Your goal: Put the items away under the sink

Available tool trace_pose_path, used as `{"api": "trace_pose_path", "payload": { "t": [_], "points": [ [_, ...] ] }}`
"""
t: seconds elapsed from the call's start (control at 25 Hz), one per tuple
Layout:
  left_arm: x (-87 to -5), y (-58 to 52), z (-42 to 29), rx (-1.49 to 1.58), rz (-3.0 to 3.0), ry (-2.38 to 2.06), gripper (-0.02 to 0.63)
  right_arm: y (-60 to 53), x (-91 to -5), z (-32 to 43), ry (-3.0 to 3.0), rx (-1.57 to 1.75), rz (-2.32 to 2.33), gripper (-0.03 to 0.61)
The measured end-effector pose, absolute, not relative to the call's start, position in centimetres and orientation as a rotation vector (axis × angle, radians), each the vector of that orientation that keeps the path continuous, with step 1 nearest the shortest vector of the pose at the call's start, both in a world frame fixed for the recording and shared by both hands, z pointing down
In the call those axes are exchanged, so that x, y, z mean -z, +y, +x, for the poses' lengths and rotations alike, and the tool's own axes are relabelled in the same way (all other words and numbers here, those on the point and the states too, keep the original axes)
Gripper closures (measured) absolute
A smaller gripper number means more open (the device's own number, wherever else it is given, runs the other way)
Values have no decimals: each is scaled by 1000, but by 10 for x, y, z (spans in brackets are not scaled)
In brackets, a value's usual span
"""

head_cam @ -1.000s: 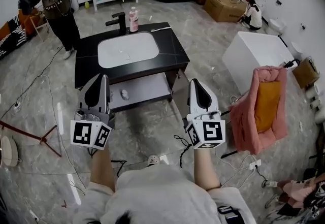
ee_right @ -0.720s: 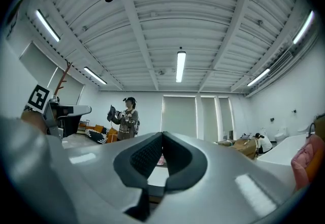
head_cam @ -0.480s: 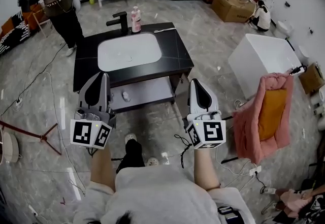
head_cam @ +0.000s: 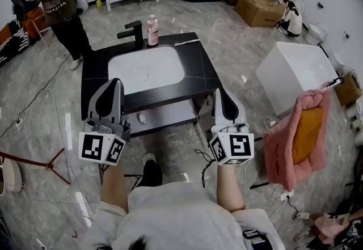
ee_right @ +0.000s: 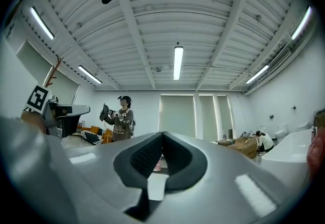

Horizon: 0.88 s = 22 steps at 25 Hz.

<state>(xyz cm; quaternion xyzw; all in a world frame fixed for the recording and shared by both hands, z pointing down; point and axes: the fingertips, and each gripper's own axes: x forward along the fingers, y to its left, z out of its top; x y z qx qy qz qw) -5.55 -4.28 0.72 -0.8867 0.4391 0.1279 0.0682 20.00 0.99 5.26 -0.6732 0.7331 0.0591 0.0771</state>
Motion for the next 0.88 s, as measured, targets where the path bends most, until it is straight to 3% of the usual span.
{"api": "trace_pose_path", "payload": {
  "t": [0.88],
  "points": [
    [-2,-244,-104,-386,-2740,1207,612,-176,-48,134,2164,-191,-2084,568]
  ]
}}
